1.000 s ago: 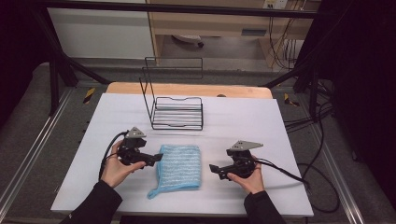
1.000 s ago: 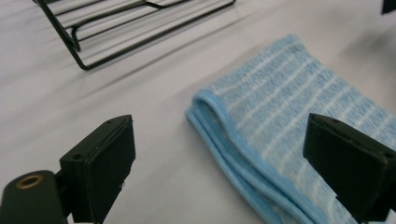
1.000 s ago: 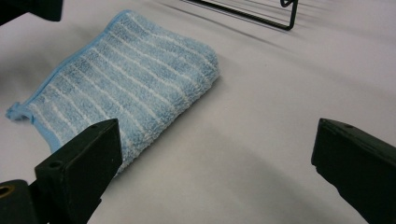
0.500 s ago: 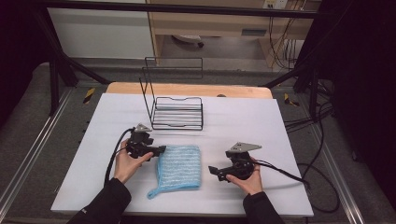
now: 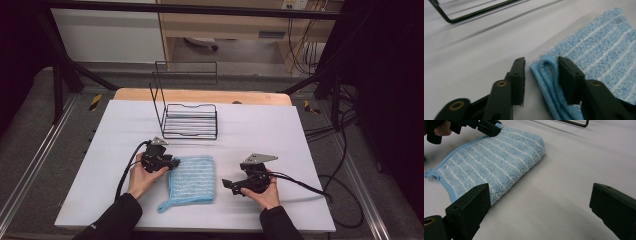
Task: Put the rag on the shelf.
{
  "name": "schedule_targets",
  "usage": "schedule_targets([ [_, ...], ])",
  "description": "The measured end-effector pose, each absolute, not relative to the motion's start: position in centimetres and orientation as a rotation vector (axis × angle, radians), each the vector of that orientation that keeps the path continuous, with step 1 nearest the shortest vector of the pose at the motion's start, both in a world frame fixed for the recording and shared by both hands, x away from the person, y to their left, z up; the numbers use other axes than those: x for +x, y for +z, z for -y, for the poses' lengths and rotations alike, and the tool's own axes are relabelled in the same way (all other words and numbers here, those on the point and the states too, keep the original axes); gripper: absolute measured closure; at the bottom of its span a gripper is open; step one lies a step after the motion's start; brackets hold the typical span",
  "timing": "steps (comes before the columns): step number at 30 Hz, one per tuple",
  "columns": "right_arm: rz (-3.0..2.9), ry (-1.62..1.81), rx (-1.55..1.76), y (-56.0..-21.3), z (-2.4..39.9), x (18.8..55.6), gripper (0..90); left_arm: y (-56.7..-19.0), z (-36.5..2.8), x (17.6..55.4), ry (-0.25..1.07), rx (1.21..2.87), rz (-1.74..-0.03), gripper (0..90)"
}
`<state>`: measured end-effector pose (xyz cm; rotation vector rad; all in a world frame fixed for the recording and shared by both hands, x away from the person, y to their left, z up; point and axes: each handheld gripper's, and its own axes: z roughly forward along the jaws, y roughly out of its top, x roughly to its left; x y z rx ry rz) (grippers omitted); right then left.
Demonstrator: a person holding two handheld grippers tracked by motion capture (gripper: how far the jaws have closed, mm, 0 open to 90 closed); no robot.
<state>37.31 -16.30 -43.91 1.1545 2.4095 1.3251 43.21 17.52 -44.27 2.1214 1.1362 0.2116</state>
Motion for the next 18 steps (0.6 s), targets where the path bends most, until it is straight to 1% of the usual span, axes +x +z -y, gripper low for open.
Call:
schedule_targets([
  [1,-2.411,1.327,1.162,-43.92,16.26,37.30,4.1,-44.27,-17.48,43.20,0.211,2.123,-1.135,61.8],
  [6,-2.405,1.344,1.164,-43.88,16.24,37.45,4.4,-44.33,-17.48,43.24,0.189,2.117,-1.147,63.8],
  [14,-2.383,1.372,1.176,-43.61,16.16,37.89,5.7,-44.31,-17.30,43.16,0.176,2.116,-1.163,72.6],
  [18,-2.348,1.428,1.187,-43.22,15.94,38.28,9.6,-44.33,-17.25,43.14,0.180,2.115,-1.163,74.9],
])
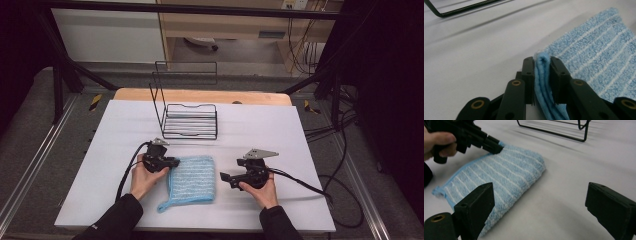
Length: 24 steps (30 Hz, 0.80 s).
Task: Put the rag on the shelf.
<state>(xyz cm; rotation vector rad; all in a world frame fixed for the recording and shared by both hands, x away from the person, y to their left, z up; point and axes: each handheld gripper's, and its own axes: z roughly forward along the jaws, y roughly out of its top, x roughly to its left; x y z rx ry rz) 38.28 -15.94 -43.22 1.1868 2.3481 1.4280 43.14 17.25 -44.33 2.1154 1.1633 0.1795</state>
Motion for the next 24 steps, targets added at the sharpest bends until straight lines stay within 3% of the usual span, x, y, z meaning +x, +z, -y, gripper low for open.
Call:
schedule_targets([
  [14,-2.331,1.363,1.226,-42.8,12.1,41.4,25.0,-44.4,-17.2,42.9,0.207,2.121,-1.139,74.7],
  [24,-2.350,1.285,1.288,-44.7,9.7,43.3,49.2,-44.5,-17.3,42.9,0.214,2.126,-1.122,74.4],
])
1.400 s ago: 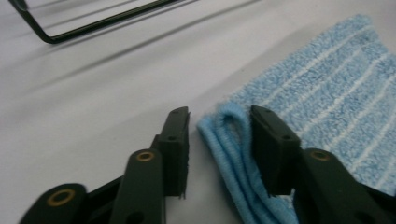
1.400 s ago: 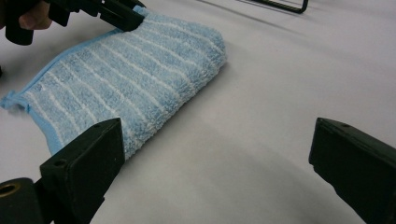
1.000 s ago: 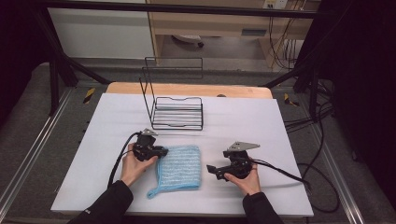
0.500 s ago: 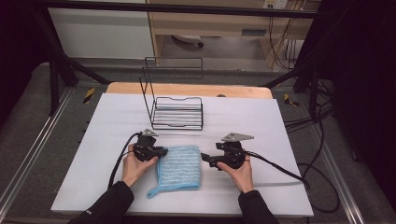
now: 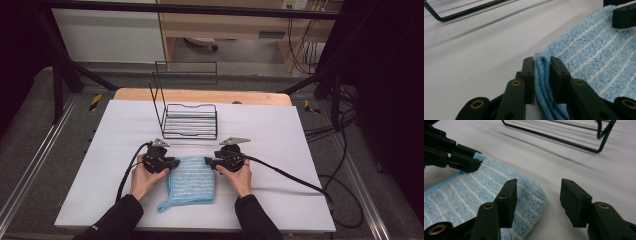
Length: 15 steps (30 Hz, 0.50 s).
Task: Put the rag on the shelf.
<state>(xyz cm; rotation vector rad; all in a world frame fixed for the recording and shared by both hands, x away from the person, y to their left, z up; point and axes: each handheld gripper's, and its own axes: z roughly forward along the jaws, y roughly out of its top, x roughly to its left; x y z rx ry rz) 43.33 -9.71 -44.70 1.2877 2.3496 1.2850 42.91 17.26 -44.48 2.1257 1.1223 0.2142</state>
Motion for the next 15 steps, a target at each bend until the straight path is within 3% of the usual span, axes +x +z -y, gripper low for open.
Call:
schedule_targets([
  [6,-2.388,1.272,1.328,-45.24,9.56,43.57,63.4,-44.51,-17.26,42.86,0.218,2.125,-1.119,74.2],
  [15,-2.439,1.262,1.382,-45.40,9.56,43.71,75.7,-44.57,-17.40,42.91,0.215,2.122,-1.108,74.0],
])
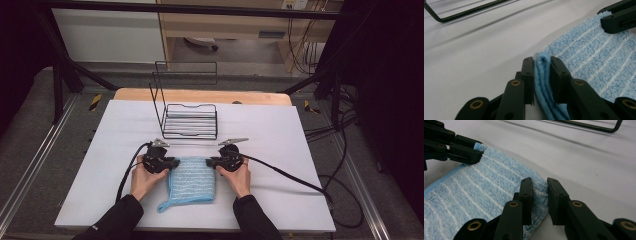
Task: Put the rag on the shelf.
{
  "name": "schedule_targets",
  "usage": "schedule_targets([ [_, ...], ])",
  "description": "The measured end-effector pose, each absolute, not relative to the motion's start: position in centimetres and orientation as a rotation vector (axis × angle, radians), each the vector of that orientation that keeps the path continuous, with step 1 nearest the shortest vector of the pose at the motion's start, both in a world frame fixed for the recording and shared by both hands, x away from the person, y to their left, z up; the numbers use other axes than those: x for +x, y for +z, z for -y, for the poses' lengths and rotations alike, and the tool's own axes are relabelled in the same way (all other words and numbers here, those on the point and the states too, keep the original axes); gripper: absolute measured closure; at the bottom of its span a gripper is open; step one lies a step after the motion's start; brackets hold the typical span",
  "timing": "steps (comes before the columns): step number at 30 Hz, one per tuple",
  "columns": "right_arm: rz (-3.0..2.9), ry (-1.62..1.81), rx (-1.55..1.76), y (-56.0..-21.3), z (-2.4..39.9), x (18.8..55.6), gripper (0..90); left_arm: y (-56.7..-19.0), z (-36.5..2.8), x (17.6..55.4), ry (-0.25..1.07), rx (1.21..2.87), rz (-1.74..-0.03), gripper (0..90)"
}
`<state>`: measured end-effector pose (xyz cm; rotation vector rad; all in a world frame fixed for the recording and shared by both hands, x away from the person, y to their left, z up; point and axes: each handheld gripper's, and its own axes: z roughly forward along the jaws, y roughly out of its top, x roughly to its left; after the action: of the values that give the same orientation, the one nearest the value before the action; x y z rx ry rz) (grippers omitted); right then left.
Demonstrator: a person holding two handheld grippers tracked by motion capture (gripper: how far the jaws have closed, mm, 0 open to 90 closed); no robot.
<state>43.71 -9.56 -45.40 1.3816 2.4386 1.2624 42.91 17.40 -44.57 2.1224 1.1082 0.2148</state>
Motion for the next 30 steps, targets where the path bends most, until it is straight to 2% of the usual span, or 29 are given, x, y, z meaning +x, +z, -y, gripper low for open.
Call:
schedule_targets([
  [10,-2.439,1.275,1.412,-45.2,9.6,43.7,81.7,-44.6,-17.6,42.9,0.196,2.098,-1.117,74.9],
  [30,-2.356,1.441,1.340,-42.4,10.4,42.0,82.6,-42.1,-18.6,41.1,0.254,1.976,-1.056,77.6],
])
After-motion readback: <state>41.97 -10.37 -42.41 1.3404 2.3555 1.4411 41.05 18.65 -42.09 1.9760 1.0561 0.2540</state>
